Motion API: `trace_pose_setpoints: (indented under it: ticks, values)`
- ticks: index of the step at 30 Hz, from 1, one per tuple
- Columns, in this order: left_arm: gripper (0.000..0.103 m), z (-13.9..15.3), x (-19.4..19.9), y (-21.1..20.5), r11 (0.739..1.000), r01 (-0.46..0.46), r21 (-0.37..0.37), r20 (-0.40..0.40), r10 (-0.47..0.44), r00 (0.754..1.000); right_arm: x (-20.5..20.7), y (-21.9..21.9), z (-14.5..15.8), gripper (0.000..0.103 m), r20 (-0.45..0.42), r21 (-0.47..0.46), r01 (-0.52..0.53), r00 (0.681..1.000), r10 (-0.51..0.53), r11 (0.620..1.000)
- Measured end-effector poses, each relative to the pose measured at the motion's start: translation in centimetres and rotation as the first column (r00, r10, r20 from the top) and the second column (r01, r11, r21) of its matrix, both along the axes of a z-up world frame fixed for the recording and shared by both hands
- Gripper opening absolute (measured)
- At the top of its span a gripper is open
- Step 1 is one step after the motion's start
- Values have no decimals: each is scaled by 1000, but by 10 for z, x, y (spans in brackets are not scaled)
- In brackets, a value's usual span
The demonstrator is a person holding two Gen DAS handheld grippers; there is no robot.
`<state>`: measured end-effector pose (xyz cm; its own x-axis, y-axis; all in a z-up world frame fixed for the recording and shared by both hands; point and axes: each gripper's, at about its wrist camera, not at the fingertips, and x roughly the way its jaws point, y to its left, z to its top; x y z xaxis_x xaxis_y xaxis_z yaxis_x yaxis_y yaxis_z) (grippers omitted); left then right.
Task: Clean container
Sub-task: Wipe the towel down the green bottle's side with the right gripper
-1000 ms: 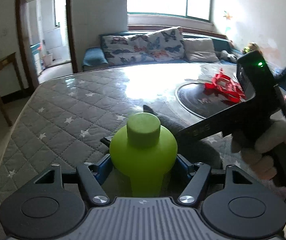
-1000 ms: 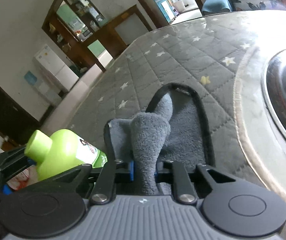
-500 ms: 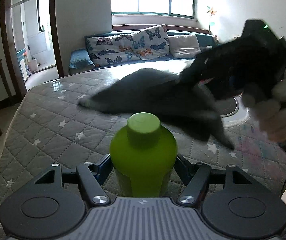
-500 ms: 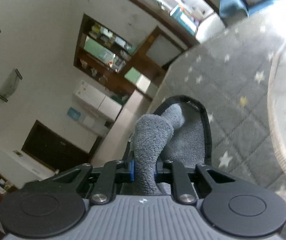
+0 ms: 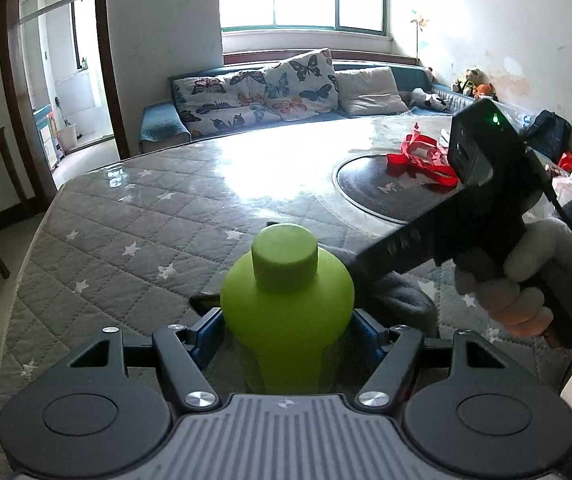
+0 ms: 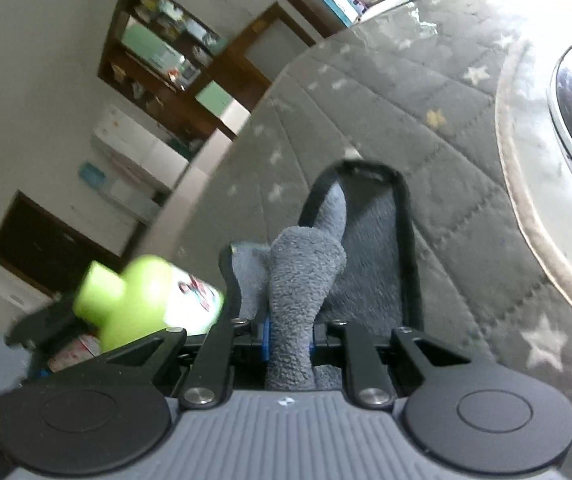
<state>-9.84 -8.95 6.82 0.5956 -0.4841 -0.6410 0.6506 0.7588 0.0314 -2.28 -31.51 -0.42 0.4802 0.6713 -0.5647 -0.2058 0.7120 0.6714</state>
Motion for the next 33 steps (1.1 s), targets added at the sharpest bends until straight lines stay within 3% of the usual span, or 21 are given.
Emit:
trace_pose_setpoints:
  ticks: [8, 14, 18, 24, 33]
  values:
    - [75, 0, -10, 17, 1000, -11, 26, 11, 11, 1000, -30, 10, 13, 16, 22, -57, -48, 999, 50, 997]
    - [72, -2, -12, 17, 1000, -22, 14, 4, 22, 1000, -36, -3, 54, 16, 129, 68, -5, 992, -4, 998]
    - [70, -3, -12, 15, 1000, -17, 18, 5, 17, 1000, -25, 8, 72, 16, 181, 65, -50, 983, 37, 997]
    - [71, -5, -12, 16, 1000, -21, 15, -6, 21, 1000, -6, 13, 57, 16, 136, 100, -34, 991, 20, 994]
    - [72, -3, -8, 23, 999, -35, 2, -25, 35, 999, -9, 19, 9, 16, 26, -50, -44, 999, 45, 998]
